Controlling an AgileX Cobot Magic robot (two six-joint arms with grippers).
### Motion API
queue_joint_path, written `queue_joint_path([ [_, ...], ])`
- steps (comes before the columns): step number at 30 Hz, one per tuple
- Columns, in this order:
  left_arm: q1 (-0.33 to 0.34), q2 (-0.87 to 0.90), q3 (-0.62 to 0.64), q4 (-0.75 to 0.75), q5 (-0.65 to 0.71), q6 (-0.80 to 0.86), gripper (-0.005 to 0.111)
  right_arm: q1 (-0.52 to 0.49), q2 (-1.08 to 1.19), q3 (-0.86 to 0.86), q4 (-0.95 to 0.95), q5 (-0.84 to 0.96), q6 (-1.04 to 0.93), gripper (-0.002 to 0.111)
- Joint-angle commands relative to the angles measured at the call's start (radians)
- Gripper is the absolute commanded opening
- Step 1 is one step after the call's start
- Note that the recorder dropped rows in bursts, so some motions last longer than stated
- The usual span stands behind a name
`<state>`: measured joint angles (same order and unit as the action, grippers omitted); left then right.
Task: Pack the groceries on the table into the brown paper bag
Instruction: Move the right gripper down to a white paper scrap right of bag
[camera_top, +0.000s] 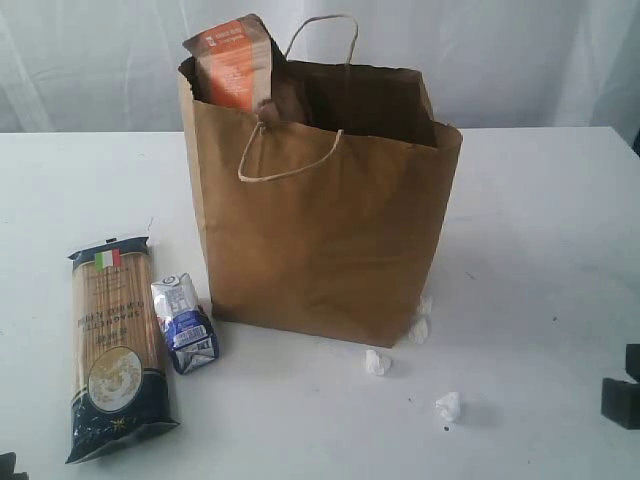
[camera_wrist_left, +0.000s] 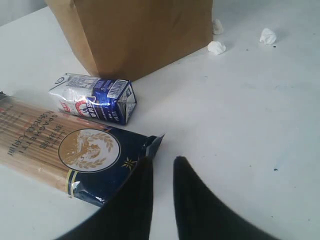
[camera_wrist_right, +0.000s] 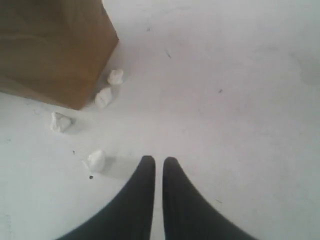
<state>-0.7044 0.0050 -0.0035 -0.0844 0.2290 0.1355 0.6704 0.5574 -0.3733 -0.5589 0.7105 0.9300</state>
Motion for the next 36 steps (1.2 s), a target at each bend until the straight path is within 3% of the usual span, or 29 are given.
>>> queue_joint_path([
  [1,-0.006,-0.005,0.003,-0.003,0.005,-0.001,0.021,-0.004,0.131,-0.132,0.009,0.043,-0.072,0.01],
  [4,-0.006,-0.005,0.003,-0.003,0.005,-0.001,0.021,-0.005,0.278,-0.239,0.141,0.116,-0.271,0.01],
  [6,-0.006,-0.005,0.003,-0.003,0.005,-0.001,0.021,-0.053,0.431,-0.291,0.385,0.102,-0.589,0.014],
  [8,-0.006,-0.005,0.003,-0.003,0.005,-0.001,0.021,-0.094,0.55,-0.321,0.496,0.073,-0.741,0.022],
  [12,-0.006,-0.005,0.003,-0.003,0.005,-0.001,0.021,-0.112,0.646,-0.338,0.422,0.041,-0.746,0.05],
  [14,-0.006,-0.005,0.003,-0.003,0.005,-0.001,0.021,-0.112,0.662,-0.338,0.435,0.039,-0.747,0.055],
  [36,-0.006,-0.005,0.003,-0.003,0.005,-0.001,0.021,-0.112,0.986,-0.338,0.612,-0.15,-0.906,0.057],
])
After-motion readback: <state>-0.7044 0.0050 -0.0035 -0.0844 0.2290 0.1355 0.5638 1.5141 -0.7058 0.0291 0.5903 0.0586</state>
